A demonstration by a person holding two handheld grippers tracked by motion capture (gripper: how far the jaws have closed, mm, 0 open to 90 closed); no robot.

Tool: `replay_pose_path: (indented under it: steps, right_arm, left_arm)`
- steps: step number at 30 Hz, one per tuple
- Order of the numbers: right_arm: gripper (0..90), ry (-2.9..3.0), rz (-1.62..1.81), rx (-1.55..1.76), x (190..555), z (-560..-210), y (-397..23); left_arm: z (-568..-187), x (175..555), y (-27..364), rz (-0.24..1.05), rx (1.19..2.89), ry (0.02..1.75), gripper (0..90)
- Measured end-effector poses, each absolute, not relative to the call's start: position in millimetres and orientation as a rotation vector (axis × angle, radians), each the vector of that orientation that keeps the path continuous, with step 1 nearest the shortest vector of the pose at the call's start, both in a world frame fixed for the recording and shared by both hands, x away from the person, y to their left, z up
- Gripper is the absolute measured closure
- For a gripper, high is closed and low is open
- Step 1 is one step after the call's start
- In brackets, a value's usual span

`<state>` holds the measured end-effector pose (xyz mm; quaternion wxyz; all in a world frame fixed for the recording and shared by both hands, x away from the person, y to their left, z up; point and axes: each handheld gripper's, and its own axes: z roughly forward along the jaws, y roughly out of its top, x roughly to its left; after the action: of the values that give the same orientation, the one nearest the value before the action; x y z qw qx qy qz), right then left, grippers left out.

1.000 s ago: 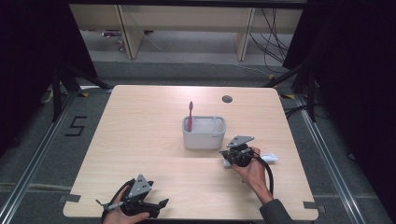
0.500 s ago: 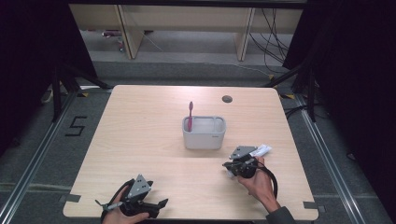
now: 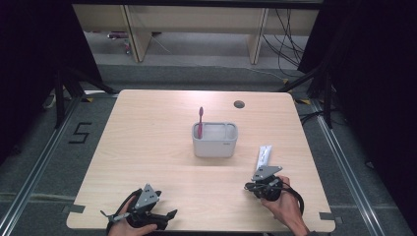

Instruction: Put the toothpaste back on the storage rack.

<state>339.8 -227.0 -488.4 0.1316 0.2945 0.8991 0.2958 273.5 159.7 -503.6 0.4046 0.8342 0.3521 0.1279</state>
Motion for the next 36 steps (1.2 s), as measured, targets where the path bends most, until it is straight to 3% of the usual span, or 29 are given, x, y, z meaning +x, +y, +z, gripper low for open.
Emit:
replay_pose_path:
  steps: [23, 36]
  right_arm:
    - [90.0, 2.527, 0.819, 1.028, 318.1, -489.2, -297.4]
    - [88.3, 2.485, 0.820, 0.992, 318.9, -474.6, -295.7]
  left_arm:
    - [-504.6, 273.2, 158.3, 0.323, 2.097, 0.899, 16.6]
    - [-504.9, 274.5, 159.1, 0.333, 2.107, 0.894, 16.6]
